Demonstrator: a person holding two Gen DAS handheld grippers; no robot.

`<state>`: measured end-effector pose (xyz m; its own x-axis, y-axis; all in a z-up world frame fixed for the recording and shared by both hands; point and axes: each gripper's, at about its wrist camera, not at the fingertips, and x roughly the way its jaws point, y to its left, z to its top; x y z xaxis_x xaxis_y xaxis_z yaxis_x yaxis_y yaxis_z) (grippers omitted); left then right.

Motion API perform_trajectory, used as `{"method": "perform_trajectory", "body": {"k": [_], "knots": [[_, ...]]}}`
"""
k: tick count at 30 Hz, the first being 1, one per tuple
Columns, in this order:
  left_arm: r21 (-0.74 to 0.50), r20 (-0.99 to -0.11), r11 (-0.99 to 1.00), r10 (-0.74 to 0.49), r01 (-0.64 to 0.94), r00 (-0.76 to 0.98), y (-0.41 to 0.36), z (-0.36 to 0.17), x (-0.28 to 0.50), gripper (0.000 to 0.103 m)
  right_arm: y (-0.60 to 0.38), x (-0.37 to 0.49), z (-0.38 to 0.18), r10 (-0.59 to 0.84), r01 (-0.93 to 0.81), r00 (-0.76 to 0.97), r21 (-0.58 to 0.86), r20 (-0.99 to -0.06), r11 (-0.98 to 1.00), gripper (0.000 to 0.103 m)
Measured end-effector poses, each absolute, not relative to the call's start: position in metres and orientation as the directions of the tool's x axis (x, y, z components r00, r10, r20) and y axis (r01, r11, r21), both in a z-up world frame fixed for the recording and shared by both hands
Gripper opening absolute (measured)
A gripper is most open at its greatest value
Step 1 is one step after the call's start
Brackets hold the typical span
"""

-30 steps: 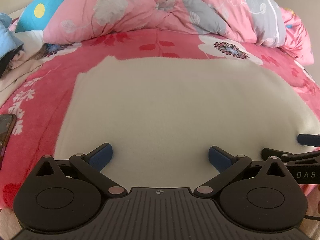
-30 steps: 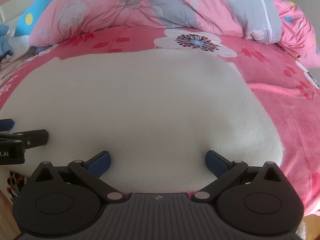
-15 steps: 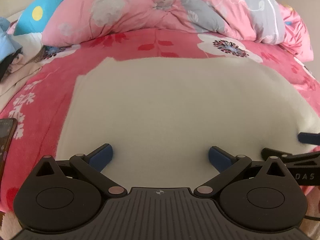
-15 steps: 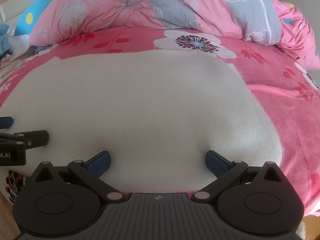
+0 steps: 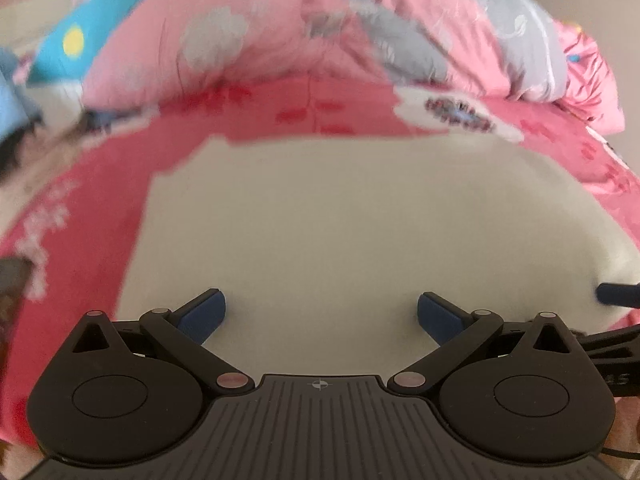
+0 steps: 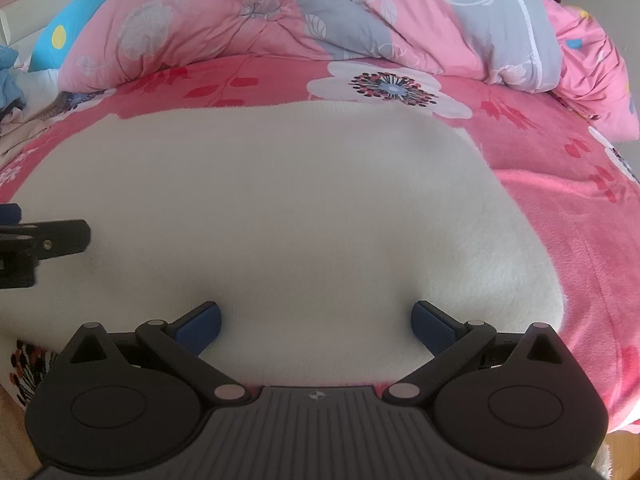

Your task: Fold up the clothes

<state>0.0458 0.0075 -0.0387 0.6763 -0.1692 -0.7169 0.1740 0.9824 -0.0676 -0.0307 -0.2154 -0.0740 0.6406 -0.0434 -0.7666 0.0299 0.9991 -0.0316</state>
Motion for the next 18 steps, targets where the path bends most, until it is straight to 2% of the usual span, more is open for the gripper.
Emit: {"method": "perform_trajectory", "body": {"k": [18], "knots": [[-0.095, -0.709, 0.983, -0.179, 0.159, 0.682, 0.0101, -0.039, 0.0437, 0.103, -0.2157, -0.0326, -0.0745, -0.044, 0.026, 0.652, -0.036, -0.757, 0.999, 0.103]]}}
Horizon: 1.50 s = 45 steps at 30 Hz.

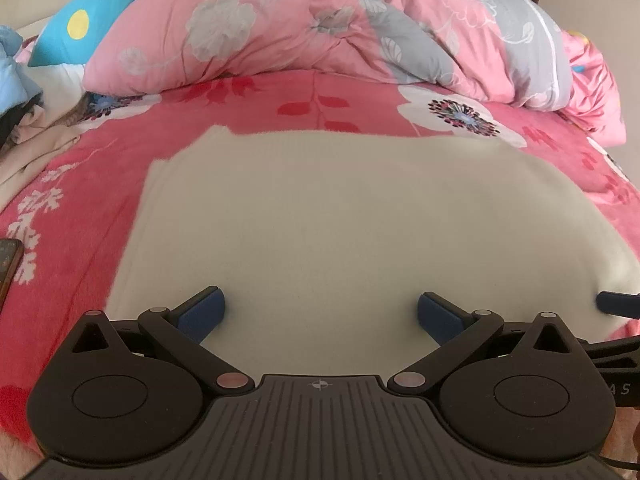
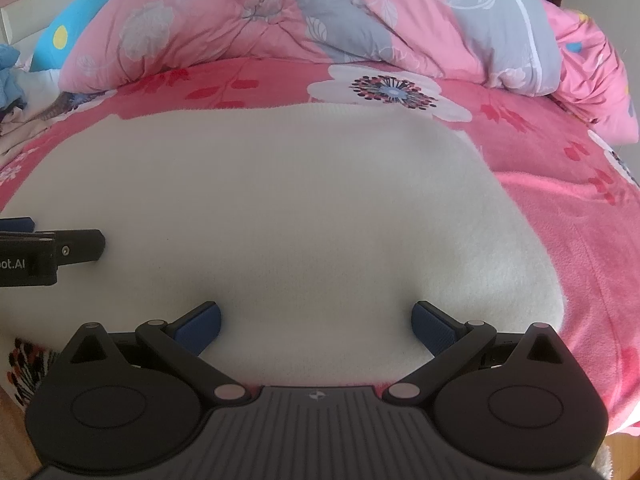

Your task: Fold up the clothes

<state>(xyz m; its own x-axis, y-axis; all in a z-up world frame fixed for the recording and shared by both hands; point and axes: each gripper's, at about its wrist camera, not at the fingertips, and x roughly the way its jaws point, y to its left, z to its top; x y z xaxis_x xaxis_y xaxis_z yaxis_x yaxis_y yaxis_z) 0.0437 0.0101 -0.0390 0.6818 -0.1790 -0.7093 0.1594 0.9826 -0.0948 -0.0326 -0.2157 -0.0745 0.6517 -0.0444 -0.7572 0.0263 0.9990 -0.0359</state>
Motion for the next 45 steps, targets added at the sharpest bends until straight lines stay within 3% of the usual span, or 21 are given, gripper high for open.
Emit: {"method": "perform_trajectory", "body": {"k": [45], "knots": [[-0.103, -0.719, 0.983, -0.18, 0.154, 0.671, 0.0112, -0.0388, 0.0456, 0.103, -0.215, -0.0361, -0.0756, -0.054, 0.029, 0.662, -0.046, -0.747, 0.998, 0.103]]}}
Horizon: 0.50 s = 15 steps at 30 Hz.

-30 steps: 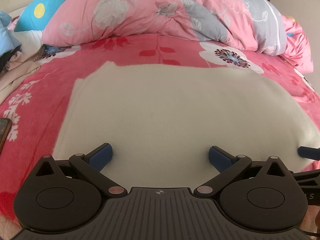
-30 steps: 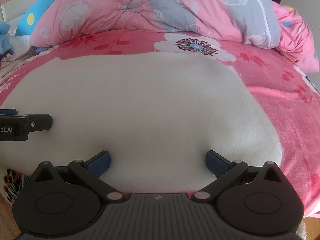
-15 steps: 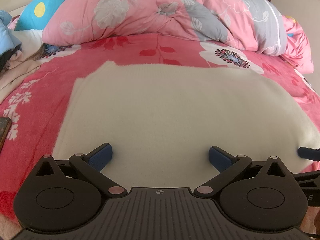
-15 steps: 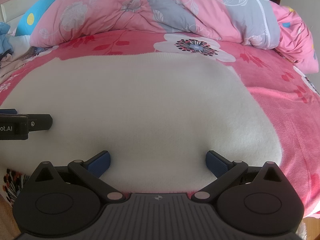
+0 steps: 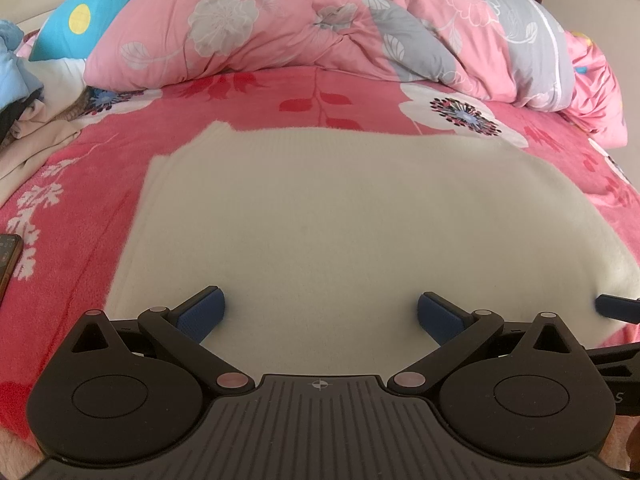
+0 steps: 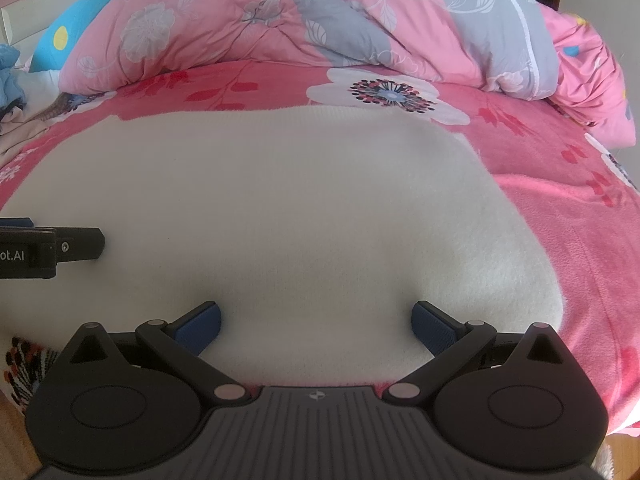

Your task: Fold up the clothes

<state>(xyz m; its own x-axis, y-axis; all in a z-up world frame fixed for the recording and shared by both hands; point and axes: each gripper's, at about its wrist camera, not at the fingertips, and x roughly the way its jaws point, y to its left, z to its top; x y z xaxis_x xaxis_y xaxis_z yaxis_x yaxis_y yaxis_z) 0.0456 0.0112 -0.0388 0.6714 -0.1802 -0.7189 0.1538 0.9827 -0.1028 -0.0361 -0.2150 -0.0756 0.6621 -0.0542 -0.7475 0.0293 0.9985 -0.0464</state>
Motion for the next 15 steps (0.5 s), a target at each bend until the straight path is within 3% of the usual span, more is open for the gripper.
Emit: {"method": "perform_trajectory", "body": {"k": [15], "knots": [[-0.102, -0.726, 0.983, -0.176, 0.15, 0.664, 0.0106, -0.038, 0.0462, 0.103, -0.2146, -0.0359, -0.076, -0.054, 0.032, 0.665, -0.044, -0.745, 0.999, 0.103]]}}
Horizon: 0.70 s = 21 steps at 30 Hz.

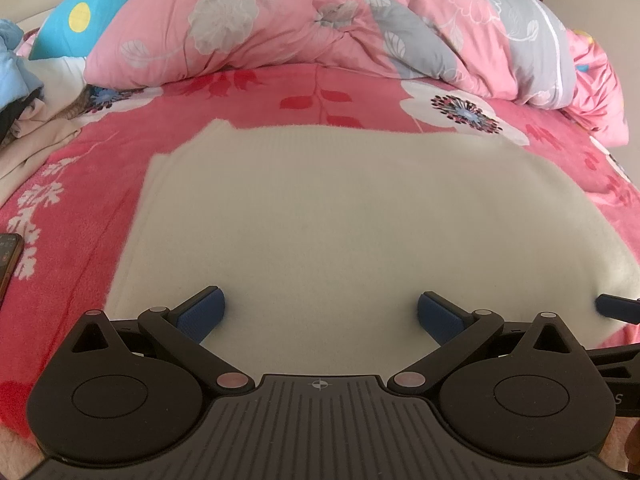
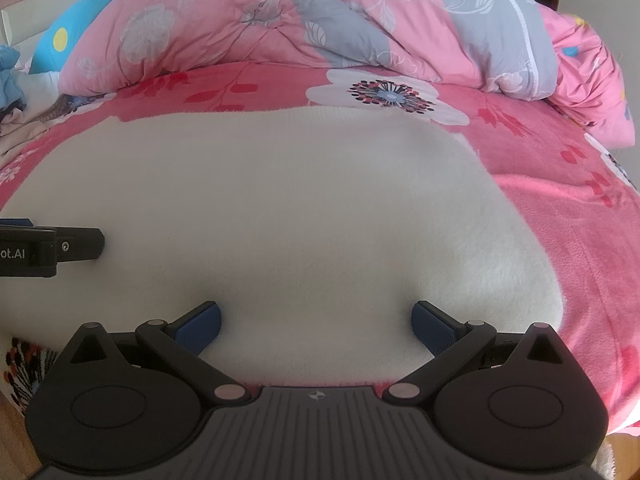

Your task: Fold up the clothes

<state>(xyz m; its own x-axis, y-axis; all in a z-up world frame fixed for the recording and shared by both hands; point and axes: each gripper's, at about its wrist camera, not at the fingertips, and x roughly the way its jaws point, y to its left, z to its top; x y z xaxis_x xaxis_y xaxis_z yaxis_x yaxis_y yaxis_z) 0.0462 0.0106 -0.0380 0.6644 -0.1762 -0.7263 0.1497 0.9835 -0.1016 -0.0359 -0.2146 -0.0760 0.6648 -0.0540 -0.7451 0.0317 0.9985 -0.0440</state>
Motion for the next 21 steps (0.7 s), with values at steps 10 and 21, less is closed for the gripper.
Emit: {"method": "perform_trajectory", "body": {"k": [10, 21], "knots": [[-0.102, -0.729, 0.984, -0.175, 0.148, 0.662, 0.0105, -0.0379, 0.0466, 0.103, -0.2151, -0.036, -0.0761, -0.053, 0.03, 0.666, -0.045, -0.744, 0.999, 0.103], [-0.101, -0.73, 0.984, -0.173, 0.147, 0.661, 0.0104, -0.0387, 0.0463, 0.103, -0.215, -0.037, -0.0766, -0.051, 0.029, 0.668, -0.043, -0.742, 0.999, 0.103]]}}
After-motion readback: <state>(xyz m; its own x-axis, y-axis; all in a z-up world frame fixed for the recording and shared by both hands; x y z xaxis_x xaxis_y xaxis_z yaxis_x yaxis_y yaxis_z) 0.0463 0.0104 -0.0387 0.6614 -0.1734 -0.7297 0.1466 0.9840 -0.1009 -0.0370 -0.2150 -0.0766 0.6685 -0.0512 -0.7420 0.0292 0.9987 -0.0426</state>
